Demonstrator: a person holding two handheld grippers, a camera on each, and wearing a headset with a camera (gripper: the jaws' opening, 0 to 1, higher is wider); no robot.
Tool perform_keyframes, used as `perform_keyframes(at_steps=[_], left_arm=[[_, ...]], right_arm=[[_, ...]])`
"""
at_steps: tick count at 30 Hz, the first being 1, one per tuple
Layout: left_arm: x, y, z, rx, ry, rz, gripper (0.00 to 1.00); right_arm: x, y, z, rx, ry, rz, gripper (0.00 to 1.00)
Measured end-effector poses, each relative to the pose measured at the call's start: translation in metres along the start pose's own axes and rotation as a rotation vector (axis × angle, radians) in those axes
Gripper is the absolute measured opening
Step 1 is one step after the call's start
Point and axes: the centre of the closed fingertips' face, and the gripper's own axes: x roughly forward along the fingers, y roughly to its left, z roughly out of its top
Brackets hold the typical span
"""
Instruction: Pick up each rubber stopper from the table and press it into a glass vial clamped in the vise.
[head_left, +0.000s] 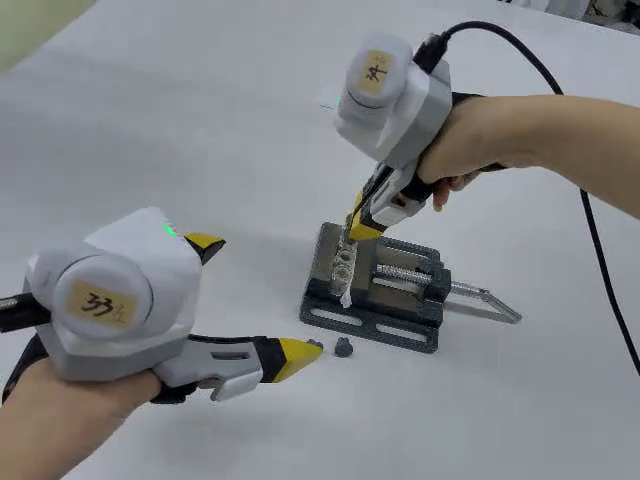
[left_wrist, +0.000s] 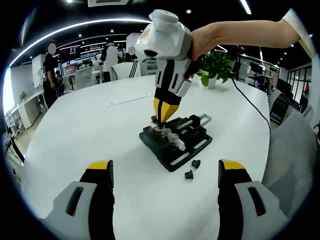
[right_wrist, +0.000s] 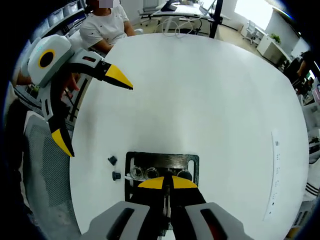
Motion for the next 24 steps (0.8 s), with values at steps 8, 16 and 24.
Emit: perform_keyframes(at_steps=[8,16,24], left_arm=[[-0.004,-0.005,0.005,0.015,-0.002,-0.001,0.84],[-0.008,-0.006,0.007,0.017,-0.009,0.006,0.84],[-0.009,-0.007,0.007,0.021,-0.012,0.003,0.85]], right_arm=[[0.001,0.001,0.001,-0.005,-0.039,-0.014,0.0],[-0.003,0.004,-0.002,-0.052,-0.051,-0.015,0.13],[-0.014,0.017,-0.009,-0.031,-0.163,-0.027,0.25]])
